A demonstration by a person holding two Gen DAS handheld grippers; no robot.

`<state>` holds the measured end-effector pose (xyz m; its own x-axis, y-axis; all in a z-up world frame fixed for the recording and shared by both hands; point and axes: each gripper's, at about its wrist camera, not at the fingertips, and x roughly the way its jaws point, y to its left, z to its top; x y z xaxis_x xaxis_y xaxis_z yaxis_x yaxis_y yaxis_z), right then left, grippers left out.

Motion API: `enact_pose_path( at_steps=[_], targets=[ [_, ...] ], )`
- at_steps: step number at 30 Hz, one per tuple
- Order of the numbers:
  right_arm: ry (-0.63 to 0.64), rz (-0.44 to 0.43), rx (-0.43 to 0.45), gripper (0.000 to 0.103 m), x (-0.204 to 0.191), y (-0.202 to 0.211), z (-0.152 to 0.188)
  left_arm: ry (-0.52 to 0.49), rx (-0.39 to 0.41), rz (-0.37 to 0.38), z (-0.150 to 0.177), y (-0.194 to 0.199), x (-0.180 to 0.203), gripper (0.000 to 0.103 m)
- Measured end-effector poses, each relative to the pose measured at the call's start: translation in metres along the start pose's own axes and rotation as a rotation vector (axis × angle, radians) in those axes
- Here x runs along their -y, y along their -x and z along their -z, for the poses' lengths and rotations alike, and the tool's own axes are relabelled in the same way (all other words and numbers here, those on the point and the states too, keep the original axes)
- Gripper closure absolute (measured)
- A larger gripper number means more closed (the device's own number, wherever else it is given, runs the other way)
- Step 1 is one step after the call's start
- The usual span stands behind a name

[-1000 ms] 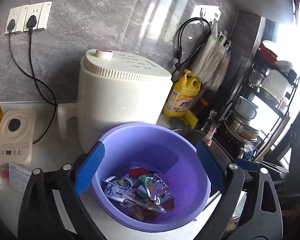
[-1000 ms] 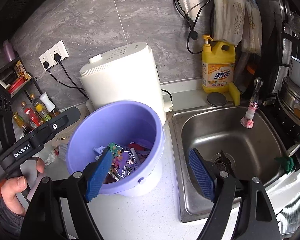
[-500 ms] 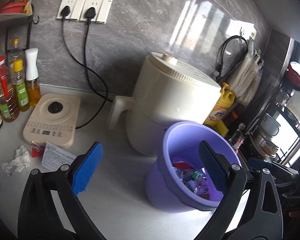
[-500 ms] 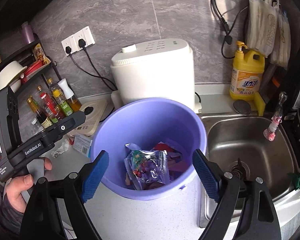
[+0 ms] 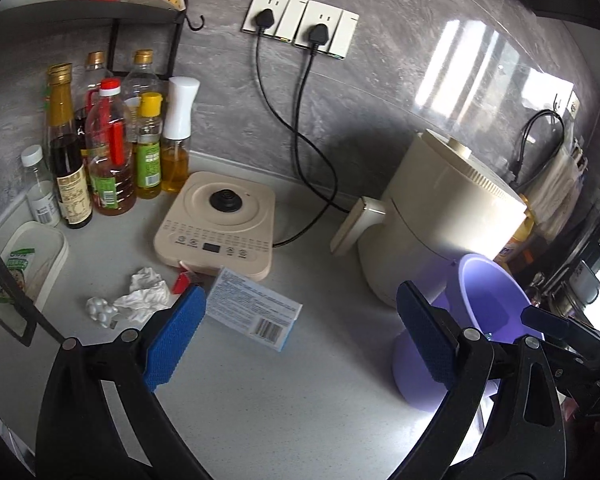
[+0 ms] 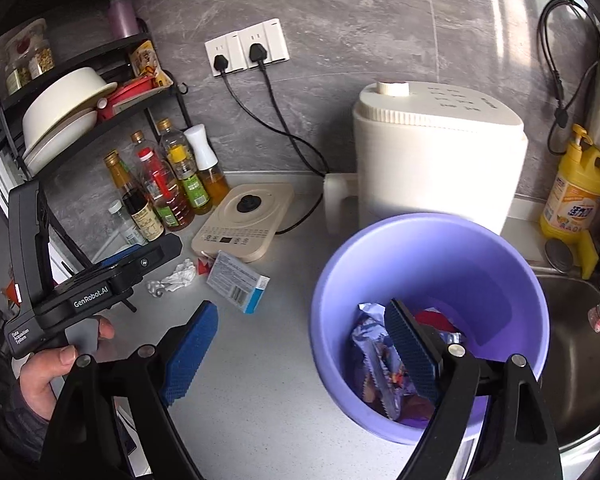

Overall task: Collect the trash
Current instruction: 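Move both open tools back to the counter near the tissue and box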

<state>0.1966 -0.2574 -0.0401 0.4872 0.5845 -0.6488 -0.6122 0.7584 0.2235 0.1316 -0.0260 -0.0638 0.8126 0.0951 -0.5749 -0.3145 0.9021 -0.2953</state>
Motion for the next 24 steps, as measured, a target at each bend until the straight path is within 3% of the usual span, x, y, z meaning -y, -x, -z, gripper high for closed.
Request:
enact_pose_path(
  at_steps=[15, 24],
  targets=[
    [0.068, -0.074, -0.054, 0.019, -0.065, -0.057, -0.006, 0.007, -0.042, -0.094, -0.003, 0.007, -0.07, 0.008],
    [0.05, -0.06, -0.075, 0.019, -0.078, -0.084, -0.009, -0.02, -0.075, -0.089, -0.008, -0.016, -0.088, 0.008]
  ],
)
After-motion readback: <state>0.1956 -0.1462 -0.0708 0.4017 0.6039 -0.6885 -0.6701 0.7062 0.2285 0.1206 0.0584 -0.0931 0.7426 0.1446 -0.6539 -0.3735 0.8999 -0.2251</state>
